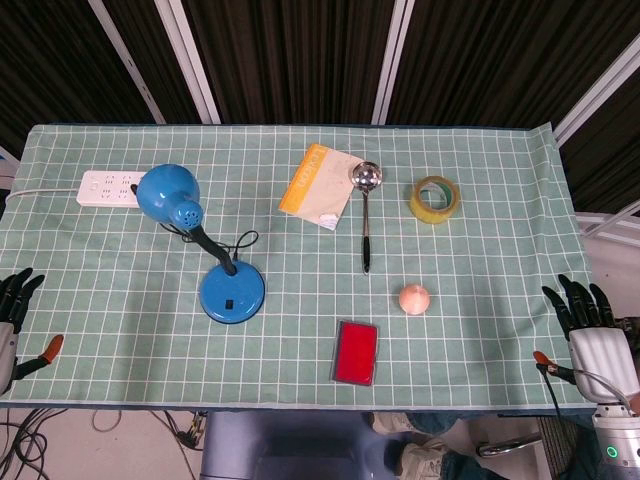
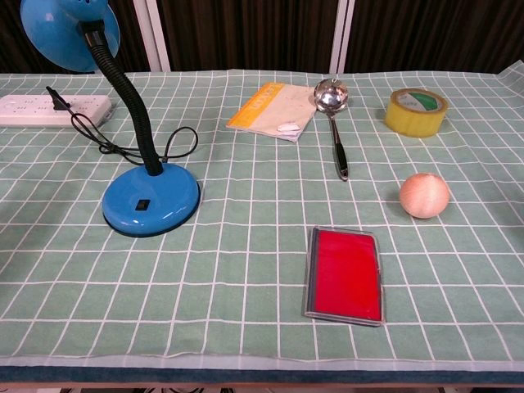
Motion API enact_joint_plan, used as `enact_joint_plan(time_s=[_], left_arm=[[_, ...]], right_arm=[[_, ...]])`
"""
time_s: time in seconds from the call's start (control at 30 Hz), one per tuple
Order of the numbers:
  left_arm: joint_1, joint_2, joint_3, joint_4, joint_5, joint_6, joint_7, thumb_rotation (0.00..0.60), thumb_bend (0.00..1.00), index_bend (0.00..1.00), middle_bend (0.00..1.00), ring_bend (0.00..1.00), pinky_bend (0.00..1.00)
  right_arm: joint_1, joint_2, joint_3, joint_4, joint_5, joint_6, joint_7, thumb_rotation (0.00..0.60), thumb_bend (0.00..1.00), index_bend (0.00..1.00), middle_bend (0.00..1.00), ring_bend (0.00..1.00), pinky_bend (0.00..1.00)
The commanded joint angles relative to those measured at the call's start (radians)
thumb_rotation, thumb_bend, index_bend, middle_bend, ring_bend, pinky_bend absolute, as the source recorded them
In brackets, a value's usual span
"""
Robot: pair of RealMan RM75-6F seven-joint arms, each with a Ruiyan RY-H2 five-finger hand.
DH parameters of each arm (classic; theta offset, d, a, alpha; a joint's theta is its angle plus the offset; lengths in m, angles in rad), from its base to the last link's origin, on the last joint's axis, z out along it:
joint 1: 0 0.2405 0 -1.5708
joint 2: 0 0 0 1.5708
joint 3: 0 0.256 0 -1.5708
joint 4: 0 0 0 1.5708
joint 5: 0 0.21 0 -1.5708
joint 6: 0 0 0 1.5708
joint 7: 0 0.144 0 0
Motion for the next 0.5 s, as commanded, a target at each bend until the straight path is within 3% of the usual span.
enact_joint_plan(time_s=[0.03, 0.5], left_arm=[[0.000, 0.001, 0.001, -0.001, 0.000, -0.001, -0.001, 0.600, 0.29, 0.07, 0.00, 0.00, 0.03], [0.000, 0.001, 0.001, -0.001, 0.001, -0.001, 0.003, 0.600, 0.32, 0.07, 0.00, 0.00, 0.03]], right_arm=[[0.000, 0.000, 0.000, 0.000, 0.000, 0.000, 0.000, 0.600, 0.17, 0.13, 0.04, 0.06, 0.00], [0.000, 0.000, 0.002, -0.002, 0.004, -0.002, -0.005, 0.600, 0.17, 0.13, 0.04, 0.06, 0.00]])
